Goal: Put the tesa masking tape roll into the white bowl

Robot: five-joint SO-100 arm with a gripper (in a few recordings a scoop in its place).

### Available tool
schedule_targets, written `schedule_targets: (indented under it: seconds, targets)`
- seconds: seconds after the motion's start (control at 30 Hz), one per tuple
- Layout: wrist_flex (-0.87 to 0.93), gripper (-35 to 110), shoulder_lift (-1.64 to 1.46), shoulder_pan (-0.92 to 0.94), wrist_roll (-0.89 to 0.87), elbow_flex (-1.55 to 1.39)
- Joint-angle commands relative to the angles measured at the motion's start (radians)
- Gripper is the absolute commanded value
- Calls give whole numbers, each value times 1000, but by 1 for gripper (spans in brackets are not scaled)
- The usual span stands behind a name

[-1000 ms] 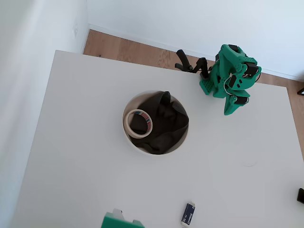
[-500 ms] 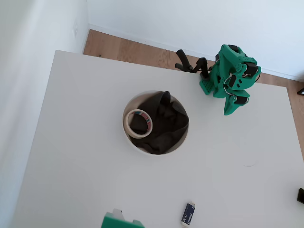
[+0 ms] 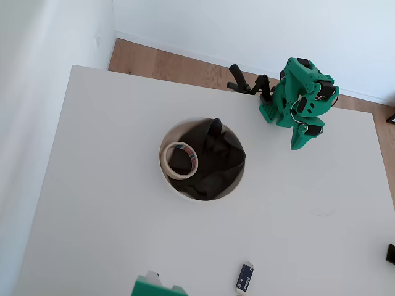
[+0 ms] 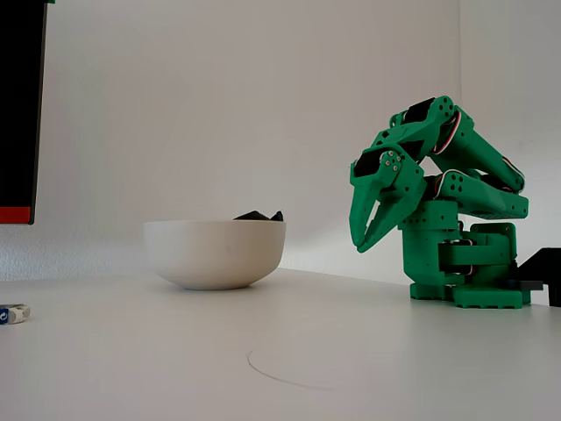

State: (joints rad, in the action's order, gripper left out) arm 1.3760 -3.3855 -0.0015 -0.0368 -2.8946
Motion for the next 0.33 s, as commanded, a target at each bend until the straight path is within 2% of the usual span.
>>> schedule_targets:
  seconds: [0.0, 0.3]
  targets:
    - [18, -4, -6, 3, -14, 2]
    - [18, -6, -6, 3, -14, 2]
